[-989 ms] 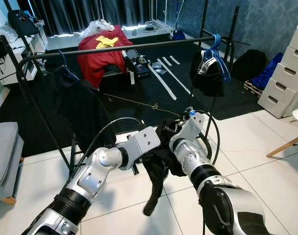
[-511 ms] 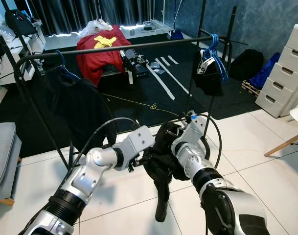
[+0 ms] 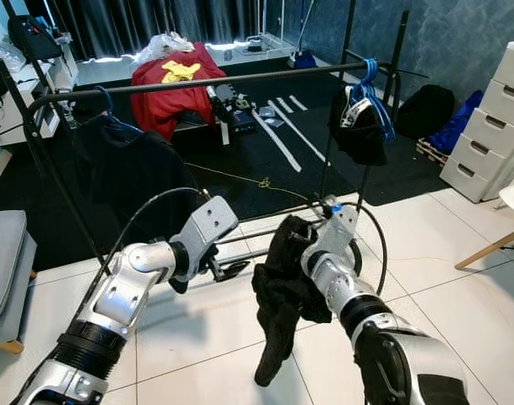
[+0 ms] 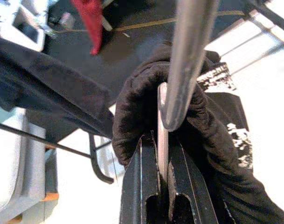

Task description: Hang hanger

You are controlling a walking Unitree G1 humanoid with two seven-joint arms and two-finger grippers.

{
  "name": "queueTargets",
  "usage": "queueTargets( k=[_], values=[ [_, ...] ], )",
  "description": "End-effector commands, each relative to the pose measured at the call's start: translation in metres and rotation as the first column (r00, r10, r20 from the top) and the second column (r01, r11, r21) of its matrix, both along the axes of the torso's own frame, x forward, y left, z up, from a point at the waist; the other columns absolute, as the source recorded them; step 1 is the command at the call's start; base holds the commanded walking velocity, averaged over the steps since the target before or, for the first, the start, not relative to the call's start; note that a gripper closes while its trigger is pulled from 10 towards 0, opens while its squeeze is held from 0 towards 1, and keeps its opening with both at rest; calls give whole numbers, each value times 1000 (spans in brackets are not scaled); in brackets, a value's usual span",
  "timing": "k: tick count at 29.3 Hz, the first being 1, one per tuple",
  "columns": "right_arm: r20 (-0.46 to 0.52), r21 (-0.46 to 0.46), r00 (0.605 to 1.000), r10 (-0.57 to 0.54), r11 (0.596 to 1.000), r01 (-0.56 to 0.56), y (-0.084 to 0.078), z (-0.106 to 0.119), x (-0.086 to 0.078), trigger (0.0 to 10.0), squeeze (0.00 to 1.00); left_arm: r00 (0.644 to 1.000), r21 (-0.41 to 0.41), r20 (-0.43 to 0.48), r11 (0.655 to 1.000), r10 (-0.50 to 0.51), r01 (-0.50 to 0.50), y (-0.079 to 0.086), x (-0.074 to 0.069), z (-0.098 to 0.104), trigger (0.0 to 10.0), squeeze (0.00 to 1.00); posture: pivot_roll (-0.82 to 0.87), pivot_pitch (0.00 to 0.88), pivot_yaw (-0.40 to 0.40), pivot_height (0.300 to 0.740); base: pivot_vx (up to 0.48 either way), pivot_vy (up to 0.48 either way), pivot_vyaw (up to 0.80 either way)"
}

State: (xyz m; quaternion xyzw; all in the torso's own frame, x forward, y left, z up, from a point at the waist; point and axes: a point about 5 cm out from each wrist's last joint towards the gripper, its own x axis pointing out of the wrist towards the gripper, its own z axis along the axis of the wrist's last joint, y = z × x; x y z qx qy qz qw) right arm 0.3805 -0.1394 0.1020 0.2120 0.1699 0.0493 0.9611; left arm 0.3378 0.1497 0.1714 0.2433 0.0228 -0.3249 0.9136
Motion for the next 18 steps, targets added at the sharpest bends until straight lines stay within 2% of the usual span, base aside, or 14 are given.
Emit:
queueTargets(
  k=[1,3,4,5,7,9,10,11,12,13,15,16,17,18],
  values=[
    [106,-28,988,117,993,-115,4,20,7,10000,0,988,-6,37,989,147,-147,24,8,4,10000,0,11,37,28,740,0,0,0],
    [106,-28,988,117,993,-115,4,20,7,10000,0,988,-6,37,989,147,-147,24,8,4,10000,0,11,37,28,740,0,0,0],
    [133,-34,972,192,981,-189,2,25,8,10000,0,974,-31,36,975,223,-222,35,10,5,10000,0,14,40,27,740,0,0,0],
    [157,-67,935,319,948,-312,1,28,5,10000,0,962,-46,14,961,274,-273,46,10,2,10000,0,11,45,29,740,0,0,0],
    [157,-67,935,319,948,-312,1,28,5,10000,0,962,-46,14,961,274,-273,46,10,2,10000,0,11,45,29,740,0,0,0],
    [151,-288,773,616,775,-562,-14,26,-11,10000,0,944,-25,-18,943,330,-331,68,0,-12,10000,0,2,50,32,740,0,0,0],
    [151,-288,773,616,775,-562,-14,26,-11,10000,0,944,-25,-18,943,330,-331,68,0,-12,10000,0,2,50,32,740,0,0,0],
    [124,-408,702,701,681,-608,-23,25,-19,10000,0,939,-18,-17,939,343,-344,76,-5,-17,10000,0,1,53,33,740,0,0,0],
    [104,-477,663,742,622,-621,-28,24,-24,10000,0,935,-20,-13,934,355,-356,81,-8,-20,10000,0,-1,53,34,740,0,0,0],
    [104,-477,663,742,622,-621,-28,24,-24,10000,0,935,-20,-13,934,355,-356,81,-8,-20,10000,0,-1,53,34,740,0,0,0],
    [84,-598,563,822,494,-631,-38,26,-35,10000,0,928,-34,4,927,374,-373,89,-13,-22,10000,0,-2,53,33,740,0,0,0],
    [84,-598,563,822,494,-631,-38,26,-35,10000,0,928,-34,4,927,374,-373,89,-13,-22,10000,0,-2,53,33,740,0,0,0],
    [39,-651,500,865,401,-644,-44,26,-42,10000,0,923,-49,13,922,385,-383,92,-14,-22,10000,0,-2,53,33,740,0,0,0],
    [39,-651,500,865,401,-644,-44,26,-42,10000,0,923,-49,13,922,385,-383,92,-14,-22,10000,0,-2,53,33,740,0,0,0]
  ],
)
